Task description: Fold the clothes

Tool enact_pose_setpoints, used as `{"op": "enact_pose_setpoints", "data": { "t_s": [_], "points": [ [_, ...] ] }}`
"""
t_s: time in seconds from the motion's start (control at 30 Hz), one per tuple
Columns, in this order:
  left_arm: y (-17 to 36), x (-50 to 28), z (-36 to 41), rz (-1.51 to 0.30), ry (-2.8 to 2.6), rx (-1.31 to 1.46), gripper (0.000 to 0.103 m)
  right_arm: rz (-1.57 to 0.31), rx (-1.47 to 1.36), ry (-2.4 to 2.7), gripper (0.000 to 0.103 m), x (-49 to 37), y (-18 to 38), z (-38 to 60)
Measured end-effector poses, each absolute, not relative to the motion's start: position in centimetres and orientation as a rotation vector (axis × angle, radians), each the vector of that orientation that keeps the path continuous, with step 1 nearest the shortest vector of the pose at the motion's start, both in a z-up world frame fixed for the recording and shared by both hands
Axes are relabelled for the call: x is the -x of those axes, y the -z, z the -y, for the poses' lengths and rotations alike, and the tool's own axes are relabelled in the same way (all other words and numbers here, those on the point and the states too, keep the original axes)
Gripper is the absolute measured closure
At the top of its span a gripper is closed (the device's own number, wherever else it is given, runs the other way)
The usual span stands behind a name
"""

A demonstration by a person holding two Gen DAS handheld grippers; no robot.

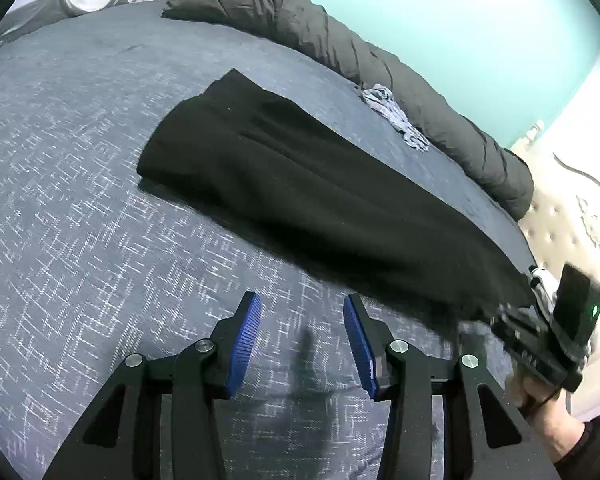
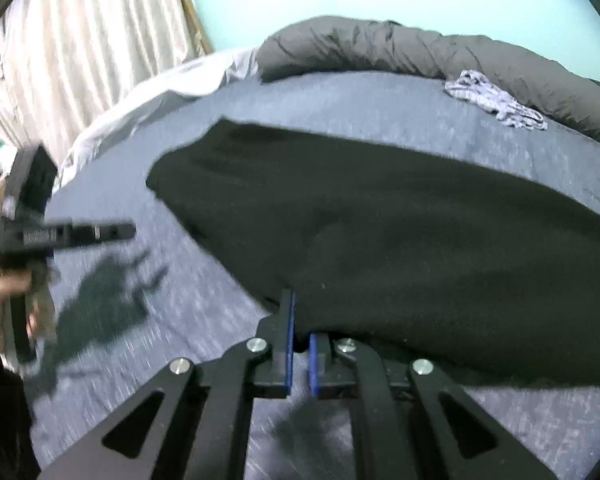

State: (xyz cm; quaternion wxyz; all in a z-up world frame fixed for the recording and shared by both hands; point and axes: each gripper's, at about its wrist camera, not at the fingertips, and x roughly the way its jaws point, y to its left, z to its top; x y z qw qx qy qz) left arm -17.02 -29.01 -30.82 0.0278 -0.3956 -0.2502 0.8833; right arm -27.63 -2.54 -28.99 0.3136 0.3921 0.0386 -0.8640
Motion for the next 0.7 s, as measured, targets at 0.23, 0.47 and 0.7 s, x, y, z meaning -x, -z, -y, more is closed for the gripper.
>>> {"op": "enact_pose_setpoints", "data": {
  "t_s": [0.23, 0.47, 0.7],
  "points": [
    [30.8, 17.6, 29.8, 0.777, -2.745, 1.220, 0.056, -0.122, -1.095, 2.255, 0.098, 27.0, 31.2, 3.3],
    [31.3, 18.1, 29.8, 0.785, -2.731, 1.241, 0.056, -0.104, -1.169, 2.230, 0.092, 26.9, 30.8, 2.9],
    [31.1, 18.5, 29.6, 0.758, -2.732, 1.236, 0.056, -0.123, -1.174, 2.222, 0.089, 24.9, 28.4, 0.8]
  ]
}}
